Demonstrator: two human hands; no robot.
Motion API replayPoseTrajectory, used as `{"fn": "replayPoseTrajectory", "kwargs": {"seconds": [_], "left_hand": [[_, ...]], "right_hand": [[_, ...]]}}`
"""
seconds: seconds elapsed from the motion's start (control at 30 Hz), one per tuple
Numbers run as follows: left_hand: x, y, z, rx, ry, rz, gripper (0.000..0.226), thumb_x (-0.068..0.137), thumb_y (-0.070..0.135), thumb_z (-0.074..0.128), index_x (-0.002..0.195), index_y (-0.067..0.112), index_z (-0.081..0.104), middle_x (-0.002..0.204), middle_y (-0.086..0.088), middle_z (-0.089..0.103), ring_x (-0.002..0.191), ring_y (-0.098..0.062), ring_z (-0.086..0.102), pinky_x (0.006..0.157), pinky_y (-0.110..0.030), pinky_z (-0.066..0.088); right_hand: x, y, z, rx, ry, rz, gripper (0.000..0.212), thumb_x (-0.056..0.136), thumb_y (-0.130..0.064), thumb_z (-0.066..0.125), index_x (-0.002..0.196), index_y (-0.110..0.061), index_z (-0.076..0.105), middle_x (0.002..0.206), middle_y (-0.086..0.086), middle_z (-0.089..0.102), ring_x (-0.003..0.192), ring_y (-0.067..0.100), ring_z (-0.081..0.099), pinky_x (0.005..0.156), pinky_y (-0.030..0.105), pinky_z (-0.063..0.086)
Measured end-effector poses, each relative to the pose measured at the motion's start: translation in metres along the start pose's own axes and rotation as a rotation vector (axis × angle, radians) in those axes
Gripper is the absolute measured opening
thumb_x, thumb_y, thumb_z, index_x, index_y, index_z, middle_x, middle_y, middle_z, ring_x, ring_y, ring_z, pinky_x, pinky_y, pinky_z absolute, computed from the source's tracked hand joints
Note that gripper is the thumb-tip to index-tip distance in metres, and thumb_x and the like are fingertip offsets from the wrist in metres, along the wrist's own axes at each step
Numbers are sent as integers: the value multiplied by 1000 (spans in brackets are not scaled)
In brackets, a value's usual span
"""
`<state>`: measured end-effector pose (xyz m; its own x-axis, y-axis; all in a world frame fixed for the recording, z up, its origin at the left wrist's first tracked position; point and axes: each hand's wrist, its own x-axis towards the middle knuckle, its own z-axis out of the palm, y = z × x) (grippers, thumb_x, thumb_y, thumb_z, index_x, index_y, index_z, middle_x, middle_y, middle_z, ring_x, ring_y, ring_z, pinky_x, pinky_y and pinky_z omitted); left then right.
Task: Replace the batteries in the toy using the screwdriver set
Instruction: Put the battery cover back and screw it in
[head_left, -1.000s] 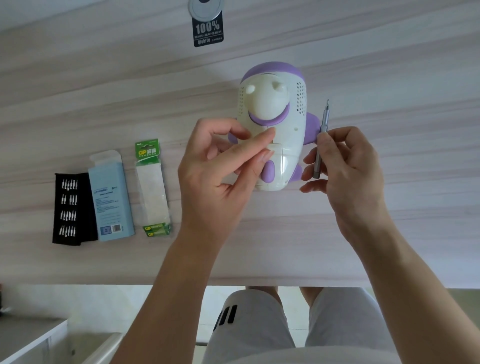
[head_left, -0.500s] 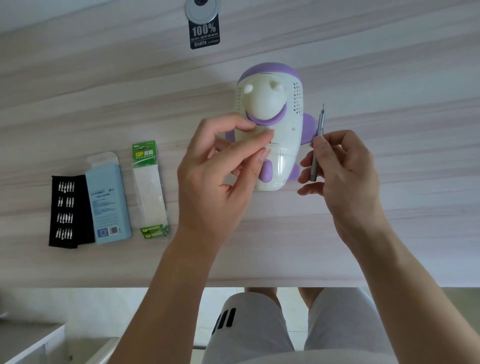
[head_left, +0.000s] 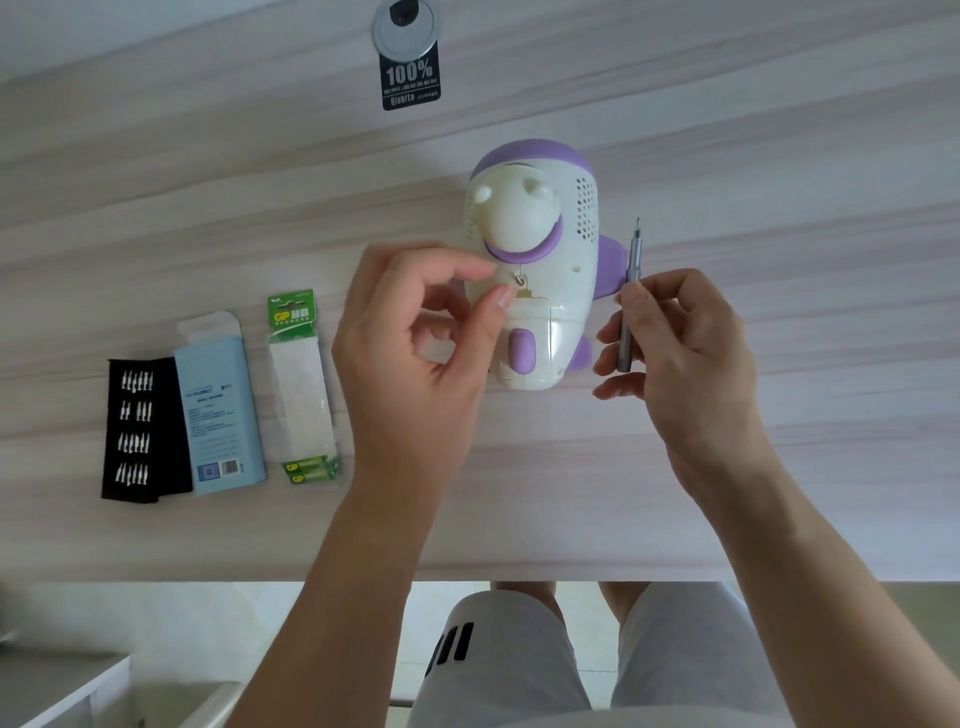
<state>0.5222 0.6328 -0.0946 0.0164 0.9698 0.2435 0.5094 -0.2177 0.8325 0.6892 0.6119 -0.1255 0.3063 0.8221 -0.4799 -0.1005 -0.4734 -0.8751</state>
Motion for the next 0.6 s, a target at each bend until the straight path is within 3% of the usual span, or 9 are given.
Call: {"fn": "replayPoseTrajectory", "kwargs": {"seconds": [0.07, 0.2, 0.33, 0.4, 0.5, 0.6], "left_hand": [[1, -1, 1, -12, 12, -64, 19, 91, 13, 72, 92, 28, 60, 95, -16, 62, 71, -28, 67, 58, -45, 53], [3, 1, 4, -92, -8, -157, 13, 91, 13, 72, 93, 24, 66, 96, -16, 63, 76, -24, 65, 58, -49, 56], [4, 2, 4, -86, -15, -123, 12, 90, 9, 72, 97, 19, 71, 94, -5, 60, 76, -16, 65, 59, -47, 57], [3, 1, 4, -64, -17, -76, 14, 91, 8, 71, 101, 16, 72, 93, -5, 59, 75, -11, 63, 61, -38, 58], [1, 0, 3, 21, -41, 9, 16, 90, 5, 71, 106, 7, 73, 93, -8, 57, 68, 5, 53, 67, -8, 44], [0, -3, 2, 79, -47, 66, 18, 91, 5, 70, 108, 3, 73, 93, -8, 56, 65, 9, 48, 69, -5, 39]], "right_hand": [[0, 1, 0, 1, 3, 1, 14, 103, -18, 51, 93, -12, 57, 74, 3, 64, 57, 16, 61, 50, 31, 56], [-1, 1, 0, 5, 5, 3, 14, 103, -18, 51, 91, -13, 57, 73, 1, 65, 58, 16, 61, 50, 32, 56], [-1, 1, 0, 12, 1, 3, 14, 103, -17, 51, 91, -14, 56, 72, 0, 64, 57, 16, 61, 50, 32, 56], [-1, 1, 0, 12, 0, 0, 14, 103, -17, 51, 91, -14, 56, 72, 0, 64, 57, 16, 61, 50, 32, 56], [0, 1, -1, 11, 4, 1, 15, 103, -18, 50, 90, -14, 56, 71, -1, 64, 58, 16, 61, 50, 31, 55], [0, 1, -1, 8, 2, 3, 14, 103, -18, 51, 91, -15, 56, 72, 0, 65, 58, 16, 61, 50, 31, 55]]}}
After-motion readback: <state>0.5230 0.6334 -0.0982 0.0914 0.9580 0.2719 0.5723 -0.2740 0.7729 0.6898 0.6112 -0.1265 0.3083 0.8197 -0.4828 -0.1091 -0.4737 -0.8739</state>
